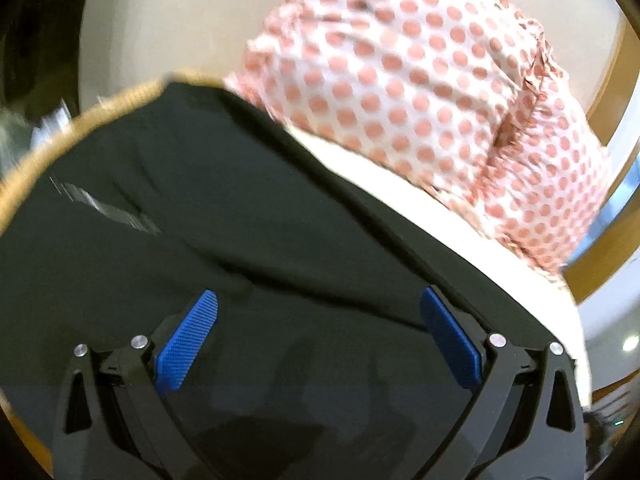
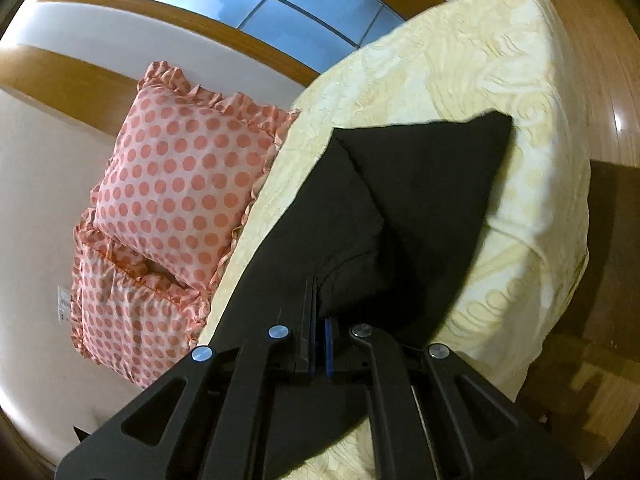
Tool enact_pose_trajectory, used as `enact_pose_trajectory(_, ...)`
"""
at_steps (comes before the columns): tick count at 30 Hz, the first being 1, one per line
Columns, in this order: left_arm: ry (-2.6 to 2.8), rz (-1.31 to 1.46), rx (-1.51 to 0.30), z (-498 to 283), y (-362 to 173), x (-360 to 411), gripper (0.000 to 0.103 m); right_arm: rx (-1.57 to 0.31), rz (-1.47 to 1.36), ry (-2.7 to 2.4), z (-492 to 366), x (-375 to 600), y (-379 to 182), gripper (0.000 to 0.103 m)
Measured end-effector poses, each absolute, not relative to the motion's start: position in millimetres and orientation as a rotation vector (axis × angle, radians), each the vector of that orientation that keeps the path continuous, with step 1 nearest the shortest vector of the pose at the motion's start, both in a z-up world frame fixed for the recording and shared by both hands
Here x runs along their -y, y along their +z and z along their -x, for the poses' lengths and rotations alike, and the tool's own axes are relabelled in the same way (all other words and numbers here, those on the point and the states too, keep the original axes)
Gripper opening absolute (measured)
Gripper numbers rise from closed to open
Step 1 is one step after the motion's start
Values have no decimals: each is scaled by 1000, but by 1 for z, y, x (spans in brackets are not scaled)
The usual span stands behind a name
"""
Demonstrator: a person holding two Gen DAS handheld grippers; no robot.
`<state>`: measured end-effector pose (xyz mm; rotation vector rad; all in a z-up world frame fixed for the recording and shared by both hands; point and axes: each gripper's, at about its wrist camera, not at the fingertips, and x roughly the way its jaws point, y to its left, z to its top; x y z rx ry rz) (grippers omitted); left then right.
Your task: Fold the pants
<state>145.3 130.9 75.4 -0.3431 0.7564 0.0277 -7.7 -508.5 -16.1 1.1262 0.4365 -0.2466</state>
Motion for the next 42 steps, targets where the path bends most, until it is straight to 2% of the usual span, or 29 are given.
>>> enact_pose_trajectory(6,53,250,-749,-194,114,-150,101,-426,-1157,-268,7,518,-22,3)
enact_pose_trajectory(11,90,291,-909,-287,92,-164,99,-436,-1144,-287,4,518,-24,3)
enact_pose_trajectory(12,110,320,-950,-311,82,-170,91,-439,-1143,-288,3,518,-24,3)
enact_pose_trajectory(14,115,397,-1013,-335,64,-179,80,-450,-1139,-287,2,519,-24,3)
enact_pose_trajectory(15,106,447,-1042,-347,55,-184,71,-455,-1136,-288,2,519,-23,3)
enact_pose_trajectory(17,107,569,-1075,-364,37,-194,66,-464,-1124,-291,1,519,-22,3)
enact_pose_trajectory(19,138,607,-1071,-372,27,-202,50,-469,-1113,-293,1,519,-21,3)
enact_pose_trajectory(20,166,587,-1063,-372,27,-205,27,-469,-1109,-292,0,519,-21,3)
enact_pose_trajectory(21,166,575,-1052,-370,28,-206,15,-468,-1106,-292,0,519,-20,3)
enact_pose_trajectory(26,138,550,-928,-312,63,-216,11,-451,-1070,-291,-7,525,-10,3)
enact_pose_trajectory(30,87,517,-774,-210,111,-220,11,-405,-1048,-296,-7,534,3,3)
enact_pose_trajectory(33,96,498,-699,-131,124,-222,12,-376,-1040,-316,0,543,9,3)
enact_pose_trajectory(36,136,513,-698,-70,110,-219,12,-386,-1046,-347,7,550,4,3)
enact_pose_trajectory(38,174,555,-723,-29,81,-218,12,-412,-1049,-365,8,553,-2,3)
enact_pose_trajectory(42,230,625,-736,11,42,-217,12,-441,-1053,-367,5,555,-7,3)
